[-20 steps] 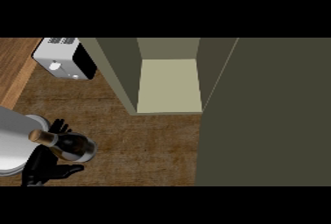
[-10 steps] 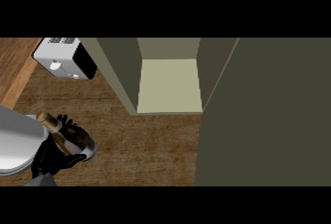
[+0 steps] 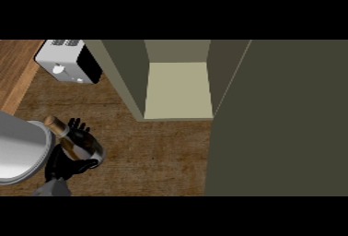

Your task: Pick up the wine, place it into the cabinet and close the cabinet

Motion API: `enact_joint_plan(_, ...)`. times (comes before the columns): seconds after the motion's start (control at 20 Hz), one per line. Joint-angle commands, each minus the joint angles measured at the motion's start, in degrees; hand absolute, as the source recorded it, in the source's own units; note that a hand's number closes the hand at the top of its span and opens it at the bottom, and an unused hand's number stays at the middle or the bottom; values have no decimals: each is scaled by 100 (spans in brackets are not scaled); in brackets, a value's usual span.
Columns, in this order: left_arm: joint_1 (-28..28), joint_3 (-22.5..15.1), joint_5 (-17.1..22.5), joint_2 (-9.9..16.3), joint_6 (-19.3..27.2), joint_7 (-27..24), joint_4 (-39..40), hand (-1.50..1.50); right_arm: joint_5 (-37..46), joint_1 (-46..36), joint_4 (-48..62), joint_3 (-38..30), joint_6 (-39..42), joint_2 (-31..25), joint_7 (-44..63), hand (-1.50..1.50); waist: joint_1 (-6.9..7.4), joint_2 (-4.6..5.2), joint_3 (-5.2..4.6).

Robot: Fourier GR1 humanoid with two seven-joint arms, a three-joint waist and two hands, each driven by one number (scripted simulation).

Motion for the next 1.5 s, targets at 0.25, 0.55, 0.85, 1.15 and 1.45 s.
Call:
enact_joint_plan(0.25,-172,-246,-172,-43,160,-324,42,150,-216,17,-1241,-11,-104,-60,716,-150,27,5,-1)
enact_joint_plan(0.55,-151,-258,-122,17,341,-273,-305,150,-641,391,-1449,-403,119,-215,589,-150,2,-8,6)
enact_joint_plan(0.85,534,-623,-310,-569,427,-1162,-992,150,-290,414,-1101,-111,96,-49,284,-150,72,-19,7)
enact_joint_plan(1.15,1280,-1167,124,-796,582,-1686,-2087,150,-422,264,-1249,-186,-31,-35,509,-150,104,-52,9)
enact_joint_plan(1.45,1514,-2026,428,-803,1126,-881,-3455,150,-307,444,-1320,-140,46,-66,470,-150,58,-42,11)
